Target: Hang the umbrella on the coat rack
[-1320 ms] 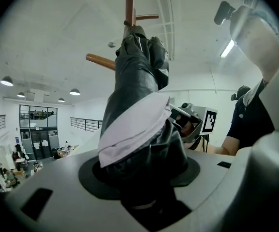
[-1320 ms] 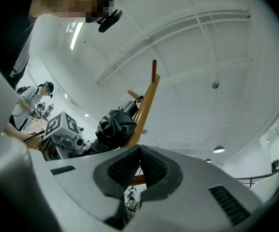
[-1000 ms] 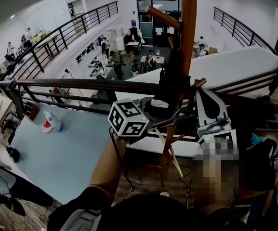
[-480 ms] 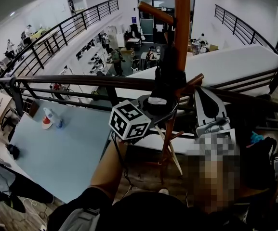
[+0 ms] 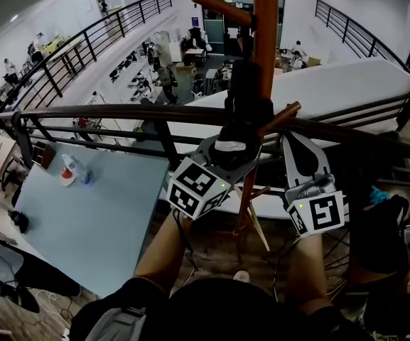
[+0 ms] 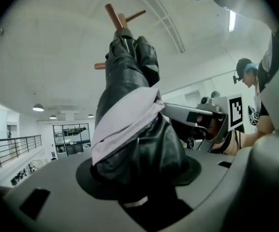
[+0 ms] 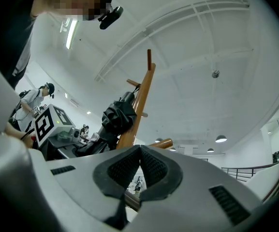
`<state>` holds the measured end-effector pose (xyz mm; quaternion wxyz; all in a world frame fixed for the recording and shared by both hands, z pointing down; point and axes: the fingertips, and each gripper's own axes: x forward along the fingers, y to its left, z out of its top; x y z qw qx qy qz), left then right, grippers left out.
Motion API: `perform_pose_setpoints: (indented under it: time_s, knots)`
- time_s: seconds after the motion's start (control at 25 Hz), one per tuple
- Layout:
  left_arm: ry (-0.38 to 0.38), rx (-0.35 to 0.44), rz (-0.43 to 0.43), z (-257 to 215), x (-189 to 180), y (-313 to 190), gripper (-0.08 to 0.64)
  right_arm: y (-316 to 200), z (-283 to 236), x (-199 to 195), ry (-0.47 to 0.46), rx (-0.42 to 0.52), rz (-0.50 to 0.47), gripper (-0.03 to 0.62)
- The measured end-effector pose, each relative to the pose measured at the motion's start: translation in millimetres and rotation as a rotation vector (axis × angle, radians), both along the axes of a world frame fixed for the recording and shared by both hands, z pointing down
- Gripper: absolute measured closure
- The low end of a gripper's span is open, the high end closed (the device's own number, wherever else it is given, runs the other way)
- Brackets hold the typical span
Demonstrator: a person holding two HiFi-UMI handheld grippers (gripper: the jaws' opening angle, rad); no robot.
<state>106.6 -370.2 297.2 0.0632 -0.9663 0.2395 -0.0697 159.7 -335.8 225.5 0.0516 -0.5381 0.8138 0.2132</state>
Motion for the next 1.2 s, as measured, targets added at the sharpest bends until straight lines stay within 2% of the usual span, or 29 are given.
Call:
perform_pose_setpoints:
  time_s: [0.28, 0.68, 0.96, 1.2]
  knots:
    - [0.023, 0.065, -0.062, -0.5, 1.9, 0.3, 0.29, -1.4, 24.7, 0.9, -0.008, -0.051, 0.0, 0.561]
    - [0.079, 0.197, -0.209, -6.9, -5.6, 3.6, 0.275, 1.1, 36.1, 3.4, -0.027, -0.081, 0.007, 0.561]
    - [0.104, 0.247, -0.327, -12.5, -11.7, 5.2, 0.267, 3.1, 38.2, 4.1, -0.035, -0.1, -0.009, 0.561]
    - [0.107, 0.249, -0.331, -17.3, -11.1, 5.1, 0.261, 5.5, 28.2, 1.2, -0.035, -0.085, -0.008, 0.561]
